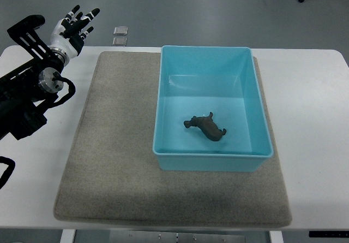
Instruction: Place brown hippo in blue box with left hand
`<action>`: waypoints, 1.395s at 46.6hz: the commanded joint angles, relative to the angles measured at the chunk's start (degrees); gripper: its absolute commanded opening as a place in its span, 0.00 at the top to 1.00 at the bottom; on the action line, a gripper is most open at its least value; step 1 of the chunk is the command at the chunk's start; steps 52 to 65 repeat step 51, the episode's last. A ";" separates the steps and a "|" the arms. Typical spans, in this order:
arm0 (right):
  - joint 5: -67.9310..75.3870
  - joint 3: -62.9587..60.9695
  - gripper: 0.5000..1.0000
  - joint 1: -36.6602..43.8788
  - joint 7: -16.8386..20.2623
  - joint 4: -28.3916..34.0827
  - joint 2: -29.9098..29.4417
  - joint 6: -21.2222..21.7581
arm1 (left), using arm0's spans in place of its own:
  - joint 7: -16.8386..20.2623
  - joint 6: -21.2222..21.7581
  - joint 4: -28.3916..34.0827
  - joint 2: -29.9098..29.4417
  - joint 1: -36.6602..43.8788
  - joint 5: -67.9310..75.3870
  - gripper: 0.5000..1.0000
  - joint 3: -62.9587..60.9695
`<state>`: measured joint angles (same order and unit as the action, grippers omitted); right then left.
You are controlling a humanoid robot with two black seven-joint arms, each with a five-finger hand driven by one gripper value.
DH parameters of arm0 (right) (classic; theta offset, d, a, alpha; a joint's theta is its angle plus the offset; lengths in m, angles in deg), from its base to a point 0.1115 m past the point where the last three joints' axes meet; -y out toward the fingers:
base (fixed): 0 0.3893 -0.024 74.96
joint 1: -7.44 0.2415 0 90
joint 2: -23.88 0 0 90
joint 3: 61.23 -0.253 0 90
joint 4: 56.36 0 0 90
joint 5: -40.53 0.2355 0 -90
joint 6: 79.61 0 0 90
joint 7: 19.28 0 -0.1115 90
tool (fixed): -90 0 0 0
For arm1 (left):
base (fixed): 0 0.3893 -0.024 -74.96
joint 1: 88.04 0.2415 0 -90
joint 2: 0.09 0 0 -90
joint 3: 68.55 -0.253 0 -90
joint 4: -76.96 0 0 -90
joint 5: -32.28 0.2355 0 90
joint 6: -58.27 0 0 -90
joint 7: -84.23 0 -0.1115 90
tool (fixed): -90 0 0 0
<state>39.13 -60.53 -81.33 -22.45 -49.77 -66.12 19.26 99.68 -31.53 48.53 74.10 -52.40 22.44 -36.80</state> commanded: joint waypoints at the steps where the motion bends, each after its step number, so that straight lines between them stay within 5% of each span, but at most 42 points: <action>1: 0.00 0.00 0.13 0.00 0.00 0.00 0.00 0.00 | 0.28 -0.29 -0.22 -0.01 0.48 0.00 0.01 0.07; 11: 0.00 0.00 0.13 0.00 0.00 0.00 0.00 0.00 | 1.77 -3.81 -0.57 -0.09 1.36 0.09 0.01 2.70; 32: 0.00 0.00 0.13 0.00 0.00 0.00 0.00 0.00 | 6.96 -4.25 -3.03 -0.09 1.45 0.44 0.00 4.47; 65: -0.26 0.26 0.13 0.09 0.17 0.70 0.00 0.79 | 7.22 -4.25 -5.49 -0.45 3.03 0.62 0.01 4.47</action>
